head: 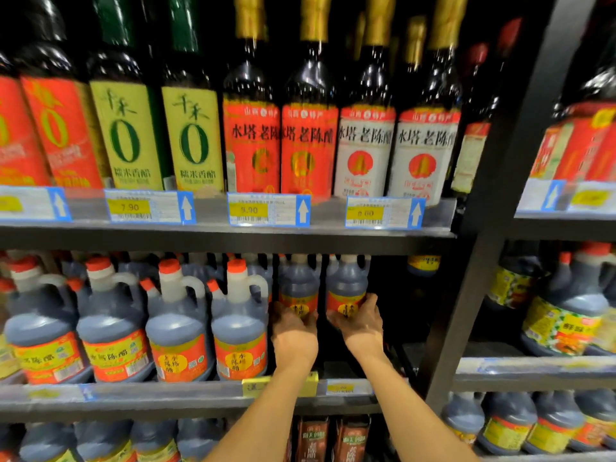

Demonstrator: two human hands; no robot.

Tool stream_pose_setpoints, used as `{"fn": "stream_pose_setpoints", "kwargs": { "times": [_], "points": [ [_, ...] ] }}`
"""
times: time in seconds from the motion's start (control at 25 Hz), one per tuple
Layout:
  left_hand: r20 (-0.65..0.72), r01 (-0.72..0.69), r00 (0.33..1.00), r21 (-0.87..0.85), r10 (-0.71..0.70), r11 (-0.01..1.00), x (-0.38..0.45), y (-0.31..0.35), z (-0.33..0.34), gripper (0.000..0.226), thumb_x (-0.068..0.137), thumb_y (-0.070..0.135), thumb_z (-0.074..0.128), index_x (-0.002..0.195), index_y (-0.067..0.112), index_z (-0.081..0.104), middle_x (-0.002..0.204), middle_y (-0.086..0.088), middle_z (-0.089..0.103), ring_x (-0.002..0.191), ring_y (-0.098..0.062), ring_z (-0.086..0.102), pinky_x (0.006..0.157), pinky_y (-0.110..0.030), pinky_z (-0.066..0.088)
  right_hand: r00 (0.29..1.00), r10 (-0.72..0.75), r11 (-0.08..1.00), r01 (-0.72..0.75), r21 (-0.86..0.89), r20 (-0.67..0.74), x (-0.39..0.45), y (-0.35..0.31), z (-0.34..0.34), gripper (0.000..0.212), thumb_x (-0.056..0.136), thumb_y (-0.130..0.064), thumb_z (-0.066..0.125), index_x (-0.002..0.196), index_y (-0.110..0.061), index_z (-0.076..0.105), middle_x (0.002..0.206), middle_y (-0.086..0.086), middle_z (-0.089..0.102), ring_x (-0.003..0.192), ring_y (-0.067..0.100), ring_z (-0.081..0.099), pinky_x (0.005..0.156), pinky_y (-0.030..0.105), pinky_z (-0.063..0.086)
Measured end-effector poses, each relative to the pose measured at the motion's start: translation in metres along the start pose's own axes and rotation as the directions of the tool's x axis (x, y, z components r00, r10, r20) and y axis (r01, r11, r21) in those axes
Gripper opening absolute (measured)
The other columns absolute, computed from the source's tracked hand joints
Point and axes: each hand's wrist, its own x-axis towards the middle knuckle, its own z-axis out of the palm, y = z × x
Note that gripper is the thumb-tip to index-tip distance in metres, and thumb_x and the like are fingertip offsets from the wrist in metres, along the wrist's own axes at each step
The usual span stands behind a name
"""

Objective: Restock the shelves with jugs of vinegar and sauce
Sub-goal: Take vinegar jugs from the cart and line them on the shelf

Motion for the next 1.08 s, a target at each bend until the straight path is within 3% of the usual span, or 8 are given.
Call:
{"fn": "stream_pose_setpoints", "kwargs": {
  "times": [0.28,0.48,0.6,0.88,1.08],
  "points": [
    [0.068,-0.010,0.998,-0.072,0.015,0.997,-0.002,-0.006,-0.009,0.047,0.097,0.039,0.067,0.127,0.004,0.054,0.121,-0.017,0.063,0.109,-0.035,0.063,0.085,-0.034,0.047,1.000,-0.022,0.999,0.022,0.029,0.017,-0.008,-0.007,-0.002,0.080,0.076,-0.031,0.090,0.136,-0.008,0.042,0.139,0.019,0.056,0.129,0.042,0.055,0.103,0.051,0.048],
    [0.069,-0.040,0.997,-0.054,0.044,0.998,-0.003,-0.010,-0.011,0.051,0.096,0.039,0.067,0.131,0.005,0.051,0.128,-0.016,0.061,0.117,-0.033,0.060,0.095,-0.032,0.047,1.000,-0.017,0.996,0.015,0.088,0.024,-0.013,-0.009,0.003,0.081,0.077,-0.029,0.090,0.138,-0.008,0.042,0.140,0.019,0.054,0.131,0.041,0.052,0.106,0.053,0.047],
    [0.084,-0.026,0.996,-0.040,0.029,0.999,-0.003,-0.010,-0.010,0.052,0.097,0.042,0.066,0.131,0.007,0.050,0.128,-0.014,0.061,0.117,-0.030,0.060,0.089,-0.026,0.043,1.000,-0.016,0.997,0.015,0.076,0.012,-0.012,-0.009,0.003,0.081,0.078,-0.028,0.090,0.139,-0.009,0.041,0.141,0.019,0.053,0.133,0.041,0.051,0.106,0.053,0.046],
    [0.008,-0.002,1.000,0.003,0.002,1.000,0.006,-0.003,-0.004,0.062,0.097,0.042,0.066,0.140,0.004,0.044,0.137,-0.017,0.057,0.126,-0.034,0.058,0.100,-0.034,0.045,1.000,-0.014,0.998,0.013,0.065,0.003,-0.009,-0.007,0.004,0.080,0.078,-0.027,0.090,0.138,-0.007,0.042,0.141,0.019,0.053,0.133,0.041,0.051,0.106,0.051,0.047],
    [0.031,0.035,0.999,0.010,-0.035,0.999,0.008,-0.002,0.000,0.062,0.098,0.040,0.066,0.141,0.003,0.041,0.133,-0.017,0.061,0.120,-0.035,0.062,0.088,-0.034,0.048,1.000,-0.005,0.997,0.007,0.074,-0.030,-0.007,-0.005,0.004,0.080,0.077,-0.025,0.090,0.137,-0.006,0.042,0.140,0.020,0.054,0.132,0.041,0.052,0.103,0.049,0.047]
  ]
}}
